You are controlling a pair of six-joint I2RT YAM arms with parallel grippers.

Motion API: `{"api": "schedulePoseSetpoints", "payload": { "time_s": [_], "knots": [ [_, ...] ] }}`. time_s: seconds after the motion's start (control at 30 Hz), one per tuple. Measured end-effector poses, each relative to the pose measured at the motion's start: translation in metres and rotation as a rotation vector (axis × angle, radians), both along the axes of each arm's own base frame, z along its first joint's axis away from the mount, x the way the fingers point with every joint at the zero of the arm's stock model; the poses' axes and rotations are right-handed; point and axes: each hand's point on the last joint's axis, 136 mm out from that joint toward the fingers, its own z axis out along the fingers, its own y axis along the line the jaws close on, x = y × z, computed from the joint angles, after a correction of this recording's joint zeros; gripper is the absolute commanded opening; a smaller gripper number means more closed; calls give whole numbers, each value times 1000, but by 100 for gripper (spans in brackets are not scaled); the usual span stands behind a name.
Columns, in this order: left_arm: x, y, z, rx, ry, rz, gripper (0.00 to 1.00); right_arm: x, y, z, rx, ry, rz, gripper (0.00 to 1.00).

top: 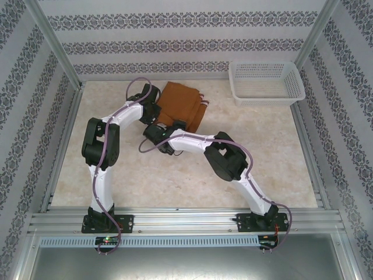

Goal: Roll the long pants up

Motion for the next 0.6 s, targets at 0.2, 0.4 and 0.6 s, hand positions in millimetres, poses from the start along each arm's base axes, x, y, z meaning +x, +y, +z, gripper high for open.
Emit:
{"api": "schedulePoseSetpoints", "payload": {
  "time_s": [0.2, 0.4, 0.6],
  "knots": [
    [-6, -2, 9, -17, -2, -10, 100, -8, -5, -3, 200, 180, -57, 0],
    [-6, -2, 25, -22, -30, -14, 100, -19, 5, 17, 428, 395, -114, 0],
    [-6, -2, 43, -35, -64, -16, 100, -39, 24, 49, 658, 623, -147, 0]
  ]
}}
